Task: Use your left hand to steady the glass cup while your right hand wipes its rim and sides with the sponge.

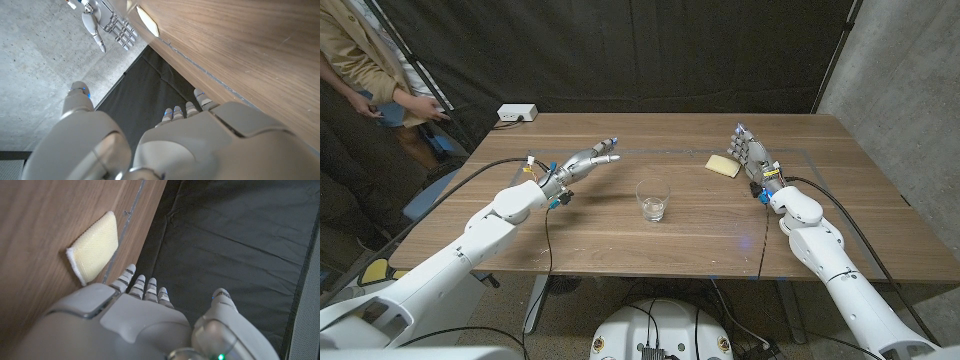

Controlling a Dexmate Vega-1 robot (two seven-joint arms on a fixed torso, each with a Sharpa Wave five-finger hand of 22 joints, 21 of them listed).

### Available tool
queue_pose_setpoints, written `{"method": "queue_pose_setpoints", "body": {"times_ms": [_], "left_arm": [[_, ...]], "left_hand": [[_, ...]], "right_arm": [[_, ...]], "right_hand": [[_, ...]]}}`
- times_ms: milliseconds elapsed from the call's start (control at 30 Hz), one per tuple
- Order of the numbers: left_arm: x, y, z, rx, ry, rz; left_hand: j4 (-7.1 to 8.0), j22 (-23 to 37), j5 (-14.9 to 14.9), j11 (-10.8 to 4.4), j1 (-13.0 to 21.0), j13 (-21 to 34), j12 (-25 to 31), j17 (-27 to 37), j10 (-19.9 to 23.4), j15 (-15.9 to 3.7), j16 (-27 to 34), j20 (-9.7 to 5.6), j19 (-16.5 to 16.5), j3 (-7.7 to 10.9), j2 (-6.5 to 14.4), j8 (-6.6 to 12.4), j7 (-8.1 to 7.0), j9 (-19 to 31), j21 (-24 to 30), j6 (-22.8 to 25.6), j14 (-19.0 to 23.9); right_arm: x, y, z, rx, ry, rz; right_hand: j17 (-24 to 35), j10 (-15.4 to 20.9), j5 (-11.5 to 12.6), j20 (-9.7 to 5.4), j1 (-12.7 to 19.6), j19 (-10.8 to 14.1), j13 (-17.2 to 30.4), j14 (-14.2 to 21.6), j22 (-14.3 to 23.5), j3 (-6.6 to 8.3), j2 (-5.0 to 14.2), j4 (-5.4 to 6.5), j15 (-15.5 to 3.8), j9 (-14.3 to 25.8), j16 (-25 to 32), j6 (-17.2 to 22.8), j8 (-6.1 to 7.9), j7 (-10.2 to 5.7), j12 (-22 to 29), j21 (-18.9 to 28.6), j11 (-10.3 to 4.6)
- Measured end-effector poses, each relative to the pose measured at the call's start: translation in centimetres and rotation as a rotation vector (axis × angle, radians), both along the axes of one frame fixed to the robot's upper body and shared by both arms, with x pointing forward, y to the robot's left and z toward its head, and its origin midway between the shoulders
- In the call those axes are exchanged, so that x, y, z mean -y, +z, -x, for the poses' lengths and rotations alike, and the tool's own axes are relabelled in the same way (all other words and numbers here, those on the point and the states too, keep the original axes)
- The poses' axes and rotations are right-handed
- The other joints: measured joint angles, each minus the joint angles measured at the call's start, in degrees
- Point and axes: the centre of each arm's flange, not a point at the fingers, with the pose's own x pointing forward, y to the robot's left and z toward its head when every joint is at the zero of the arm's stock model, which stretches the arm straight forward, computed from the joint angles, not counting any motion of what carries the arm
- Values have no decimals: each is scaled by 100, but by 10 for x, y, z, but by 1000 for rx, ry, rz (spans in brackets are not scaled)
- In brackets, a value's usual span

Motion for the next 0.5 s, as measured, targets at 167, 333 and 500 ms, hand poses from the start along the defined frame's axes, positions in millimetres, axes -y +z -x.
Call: {"method": "queue_pose_setpoints", "body": {"times_ms": [167, 333, 500], "left_arm": [[4, -3, 5, 8, -10, -30], [10, -6, 11, 21, -19, -67], [16, -9, 17, 31, -28, -104]], "left_hand": [[-8, 0, 23, 0, 29, 0, 0, 0, 0, 0, 0, 0, 0, -55, 29, -24, 0, 0, -40, 0, 0], [-8, 1, 23, 0, 29, 0, 0, 0, 0, 0, 0, 0, 0, -102, 30, -24, -1, 0, -57, 0, 1], [1, 1, 23, -22, 98, -1, 0, 0, 21, -2, 0, -1, 0, -175, 39, -30, 30, -1, -83, -32, 2]], "right_arm": [[0, -2, 8, 4, -3, 0], [0, -4, 15, 7, -8, 3], [-1, -7, 22, 10, -10, 5]], "right_hand": [[0, 31, 0, 0, -13, 0, 0, 0, 0, -12, 13, 12, 0, 0, 0, 0, 0, 0, 0, 0, -31], [-1, 31, 0, 1, -13, 0, 0, 22, 0, -11, 13, 11, -22, 0, 0, 0, 0, 0, 0, 0, -31], [-1, 31, 0, -31, -13, 32, 0, 24, 0, -11, 13, 11, -24, 0, 0, -1, 0, -1, 0, 0, -31]]}}
